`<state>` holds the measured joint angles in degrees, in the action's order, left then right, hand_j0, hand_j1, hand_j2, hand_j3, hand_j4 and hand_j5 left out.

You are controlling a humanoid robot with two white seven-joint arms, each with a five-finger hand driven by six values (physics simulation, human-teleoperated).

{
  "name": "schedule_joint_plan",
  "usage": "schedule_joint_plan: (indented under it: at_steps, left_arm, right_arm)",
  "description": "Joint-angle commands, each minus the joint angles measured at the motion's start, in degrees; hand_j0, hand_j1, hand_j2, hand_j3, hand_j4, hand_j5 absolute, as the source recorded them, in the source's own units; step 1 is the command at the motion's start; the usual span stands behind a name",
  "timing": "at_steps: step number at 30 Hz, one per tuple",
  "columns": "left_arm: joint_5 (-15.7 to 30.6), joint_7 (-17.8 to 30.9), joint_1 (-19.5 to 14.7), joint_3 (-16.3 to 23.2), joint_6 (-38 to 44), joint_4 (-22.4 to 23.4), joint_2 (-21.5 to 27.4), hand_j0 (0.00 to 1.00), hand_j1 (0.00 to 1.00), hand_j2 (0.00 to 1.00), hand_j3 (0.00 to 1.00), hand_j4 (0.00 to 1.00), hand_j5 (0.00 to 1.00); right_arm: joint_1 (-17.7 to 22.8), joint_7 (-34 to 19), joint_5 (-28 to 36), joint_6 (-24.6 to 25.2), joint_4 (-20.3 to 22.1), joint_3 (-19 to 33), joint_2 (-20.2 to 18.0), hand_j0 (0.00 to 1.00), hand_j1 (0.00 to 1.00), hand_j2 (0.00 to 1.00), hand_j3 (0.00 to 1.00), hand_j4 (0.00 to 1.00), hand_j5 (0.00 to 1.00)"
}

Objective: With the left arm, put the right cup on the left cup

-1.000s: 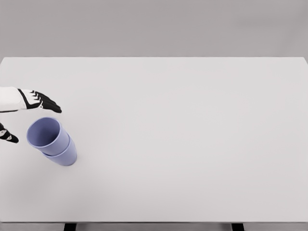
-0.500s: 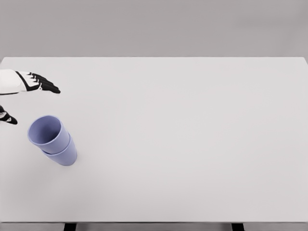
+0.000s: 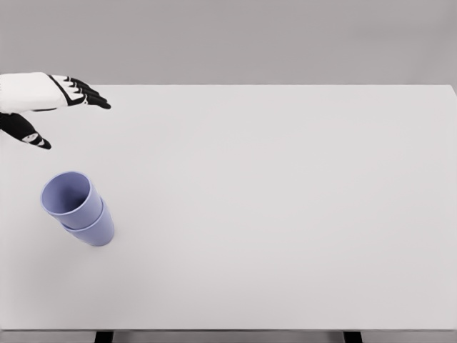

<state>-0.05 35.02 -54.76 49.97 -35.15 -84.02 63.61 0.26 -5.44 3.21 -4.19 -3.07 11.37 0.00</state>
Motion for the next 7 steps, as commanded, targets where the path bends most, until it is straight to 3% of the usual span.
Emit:
schedule_joint_plan:
  at_steps: [1, 7]
  left_arm:
    - [-2.0, 0.0, 0.0, -0.7, 0.2, 1.5, -2.8, 1.00, 1.00, 1.00, 1.00, 1.00, 1.00]
    - [-7.5, 0.0, 0.2, -0.7, 0.2, 4.9, -9.6, 1.00, 1.00, 1.00, 1.00, 1.00, 1.00]
  right_arm:
    - [0.0, 0.0, 0.0, 0.1, 0.0, 0.0, 0.0, 1.00, 1.00, 1.00, 1.00, 1.00, 1.00]
    - [0.0, 0.0, 0.0, 0.0, 0.0, 0.0, 0.0, 1.00, 1.00, 1.00, 1.00, 1.00, 1.00]
